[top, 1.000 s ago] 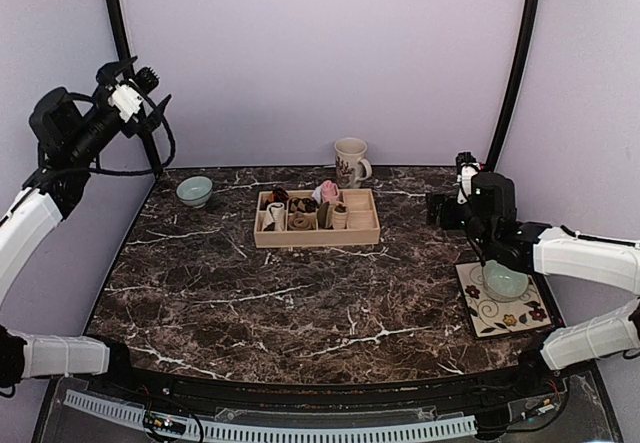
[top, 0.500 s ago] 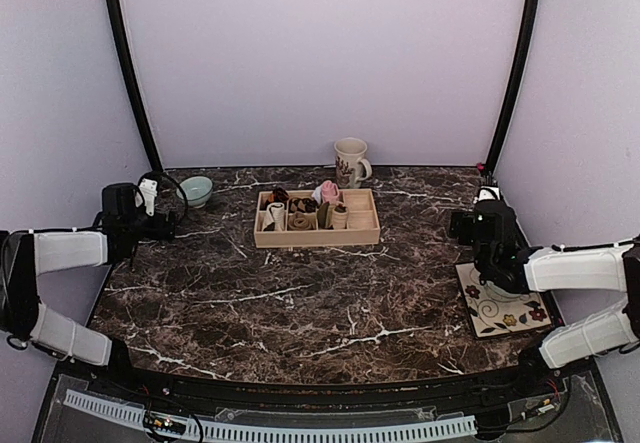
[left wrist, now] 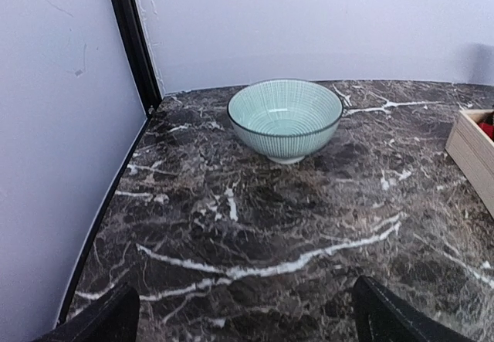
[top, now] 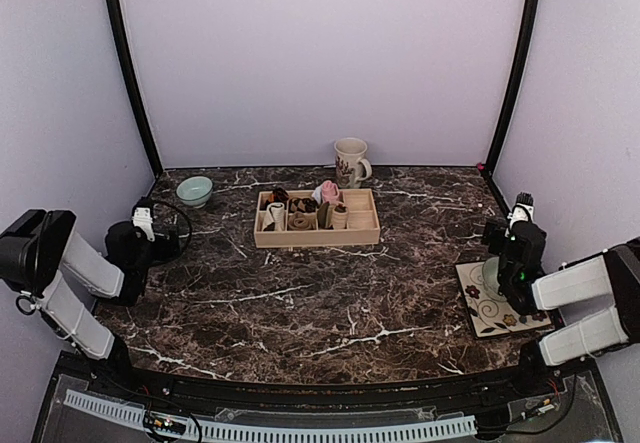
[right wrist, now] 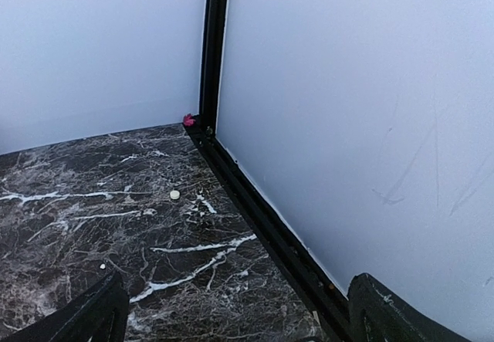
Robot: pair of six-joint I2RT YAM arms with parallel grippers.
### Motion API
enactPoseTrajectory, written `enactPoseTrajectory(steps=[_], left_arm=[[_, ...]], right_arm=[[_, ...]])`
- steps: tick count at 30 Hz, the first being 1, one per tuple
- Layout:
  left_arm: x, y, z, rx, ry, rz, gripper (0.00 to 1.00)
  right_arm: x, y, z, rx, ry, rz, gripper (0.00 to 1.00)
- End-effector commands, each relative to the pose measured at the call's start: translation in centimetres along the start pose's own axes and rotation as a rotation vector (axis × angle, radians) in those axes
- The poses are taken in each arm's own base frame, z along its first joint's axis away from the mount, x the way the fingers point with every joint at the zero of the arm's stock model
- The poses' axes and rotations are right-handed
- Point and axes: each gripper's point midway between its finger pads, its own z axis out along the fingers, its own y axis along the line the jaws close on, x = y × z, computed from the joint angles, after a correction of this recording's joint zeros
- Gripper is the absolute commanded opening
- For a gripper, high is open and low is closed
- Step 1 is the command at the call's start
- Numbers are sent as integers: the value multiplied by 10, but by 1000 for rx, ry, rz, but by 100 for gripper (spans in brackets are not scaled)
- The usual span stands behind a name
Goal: Roll the socks
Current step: Reset both arms
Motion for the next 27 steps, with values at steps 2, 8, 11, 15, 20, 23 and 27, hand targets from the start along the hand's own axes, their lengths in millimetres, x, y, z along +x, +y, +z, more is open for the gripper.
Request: enactPoseTrajectory(steps=[2,8,11,15,20,23,27], left_arm=[[-29,-6,-22,27,-195,11,99],[-28,-3,-6,5,-143,4,99],[-28,-4,-5,11,-139,1,99],[-28,-4,-6,10,-140,1,99],[-28,-4,-6,11,-142,3,99],[-28,-4,-6,11,-142,2,99],[-29,-4,-6,12,-142,2,99]], right_arm=[[-20,7,13,-151,-145,58,99],[-7,19,28,-306,-130,76,99],[-1,32,38,-374,-81,62,99],[-1,31,36,-374,-86,61,99],[0,32,37,-376,-75,58,99],[1,32,37,-377,-74,57,99],[1,32,38,-379,-70,57,99]])
